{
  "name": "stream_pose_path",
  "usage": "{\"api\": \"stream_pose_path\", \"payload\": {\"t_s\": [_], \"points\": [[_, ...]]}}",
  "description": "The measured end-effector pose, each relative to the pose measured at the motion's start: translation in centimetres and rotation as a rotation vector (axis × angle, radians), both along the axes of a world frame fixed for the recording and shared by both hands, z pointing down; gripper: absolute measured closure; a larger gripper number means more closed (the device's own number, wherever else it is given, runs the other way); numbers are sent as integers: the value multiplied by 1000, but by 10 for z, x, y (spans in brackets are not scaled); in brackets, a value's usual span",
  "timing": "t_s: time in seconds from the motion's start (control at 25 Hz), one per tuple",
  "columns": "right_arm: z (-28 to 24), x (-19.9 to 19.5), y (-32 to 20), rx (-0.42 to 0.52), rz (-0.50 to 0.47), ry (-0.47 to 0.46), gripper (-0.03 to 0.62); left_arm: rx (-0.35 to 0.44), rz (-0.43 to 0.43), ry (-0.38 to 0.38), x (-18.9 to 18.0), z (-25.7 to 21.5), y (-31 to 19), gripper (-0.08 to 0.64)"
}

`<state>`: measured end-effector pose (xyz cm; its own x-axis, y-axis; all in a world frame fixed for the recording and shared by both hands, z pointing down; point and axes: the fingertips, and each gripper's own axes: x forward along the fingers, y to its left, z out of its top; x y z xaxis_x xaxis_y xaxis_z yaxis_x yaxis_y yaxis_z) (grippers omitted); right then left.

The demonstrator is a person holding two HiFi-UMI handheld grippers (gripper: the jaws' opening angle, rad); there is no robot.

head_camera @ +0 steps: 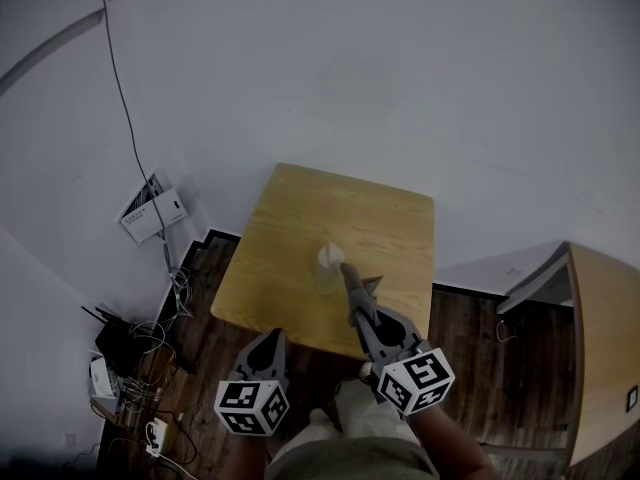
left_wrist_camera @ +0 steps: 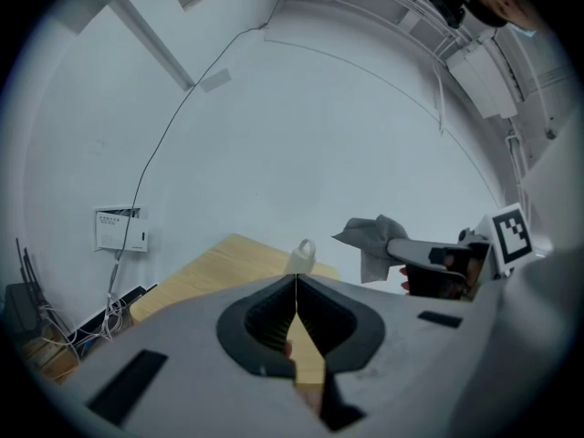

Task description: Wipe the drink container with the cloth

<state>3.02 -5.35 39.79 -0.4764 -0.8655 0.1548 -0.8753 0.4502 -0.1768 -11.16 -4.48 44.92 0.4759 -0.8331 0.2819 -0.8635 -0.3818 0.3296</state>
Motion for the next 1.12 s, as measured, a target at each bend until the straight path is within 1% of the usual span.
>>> {"api": "stream_pose_path", "payload": {"t_s": [0.36,0.72,1.12], "points": [[22,13,-42,-25,10,25,565,-24,-27,-3,5,13,-20,558],[48,22,-88,-69,-5,34,565,-52,-64,8,10,25,-44,558],[79,19,-108,-123,-41,31,565,-79,-82,-2,15,39,-58,558]]}}
